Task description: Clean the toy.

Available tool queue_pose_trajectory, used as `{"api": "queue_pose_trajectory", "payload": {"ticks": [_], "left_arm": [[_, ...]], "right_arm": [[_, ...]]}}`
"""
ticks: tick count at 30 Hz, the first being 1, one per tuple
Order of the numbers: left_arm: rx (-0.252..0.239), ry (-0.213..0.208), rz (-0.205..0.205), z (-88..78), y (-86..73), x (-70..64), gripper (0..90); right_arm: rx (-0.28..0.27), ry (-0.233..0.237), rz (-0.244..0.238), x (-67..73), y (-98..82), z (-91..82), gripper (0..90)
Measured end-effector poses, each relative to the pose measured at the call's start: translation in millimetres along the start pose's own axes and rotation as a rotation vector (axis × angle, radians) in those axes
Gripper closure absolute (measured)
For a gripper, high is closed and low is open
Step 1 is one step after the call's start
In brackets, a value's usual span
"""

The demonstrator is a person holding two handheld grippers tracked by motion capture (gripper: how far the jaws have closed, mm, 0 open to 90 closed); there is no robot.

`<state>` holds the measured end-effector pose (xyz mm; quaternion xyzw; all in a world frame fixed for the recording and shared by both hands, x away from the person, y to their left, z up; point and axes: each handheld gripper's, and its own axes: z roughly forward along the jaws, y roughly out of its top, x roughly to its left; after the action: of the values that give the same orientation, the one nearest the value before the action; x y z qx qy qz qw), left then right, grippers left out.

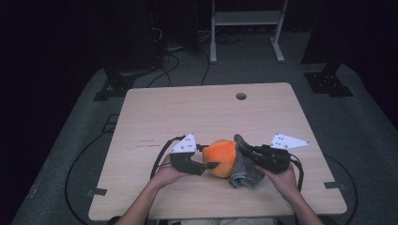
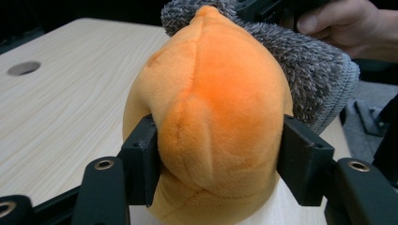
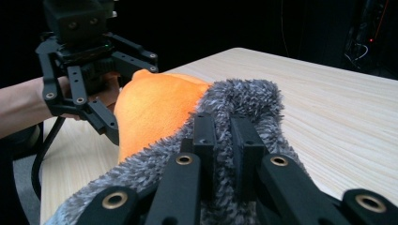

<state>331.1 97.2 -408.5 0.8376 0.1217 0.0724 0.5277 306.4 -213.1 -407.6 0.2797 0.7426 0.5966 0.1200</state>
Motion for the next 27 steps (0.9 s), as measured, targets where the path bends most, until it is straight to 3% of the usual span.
{"api": "queue_pose_trajectory", "payload": {"ticks": [3,6,8,11,14,17,20,25,26,27], "left_arm": [[0.035,0.003,-0.033,0.7,-6.6,5.9,41.0],[0.035,0.008,-0.061,-0.4,-8.6,9.8,42.0],[0.027,0.013,-0.083,-0.1,-9.7,10.9,42.0],[0.026,0.017,-0.092,1.4,-10.1,12.0,42.0],[0.021,0.021,-0.106,5.6,-8.6,12.8,42.0],[0.020,0.028,-0.111,9.4,-7.3,11.4,40.9],[0.047,0.046,-0.111,9.7,-7.9,12.6,34.7],[0.032,0.056,-0.145,7.9,-10.6,17.0,37.1],[0.028,0.056,-0.152,8.1,-10.9,17.3,37.4],[0.024,0.056,-0.156,8.8,-10.9,17.1,37.8]], "right_arm": [[0.046,-0.003,0.032,-6.6,-8.7,10.2,81.7],[0.076,0.005,0.078,-12.6,-20.6,14.9,81.6],[0.106,-0.011,0.072,-15.1,-23.6,13.1,81.6],[0.064,-0.013,0.054,-12.7,-18.6,5.1,81.7],[0.019,0.001,-0.010,-0.1,-6.0,2.7,81.6],[0.022,0.019,-0.067,9.2,0.9,11.0,81.6],[0.054,0.017,-0.062,5.7,-5.2,19.0,81.7],[0.134,-0.039,-0.044,-5.8,-20.5,13.5,81.6],[0.142,-0.045,-0.044,-6.7,-22.4,10.6,81.5],[0.117,-0.022,-0.042,-3.7,-21.0,5.7,81.4]]}}
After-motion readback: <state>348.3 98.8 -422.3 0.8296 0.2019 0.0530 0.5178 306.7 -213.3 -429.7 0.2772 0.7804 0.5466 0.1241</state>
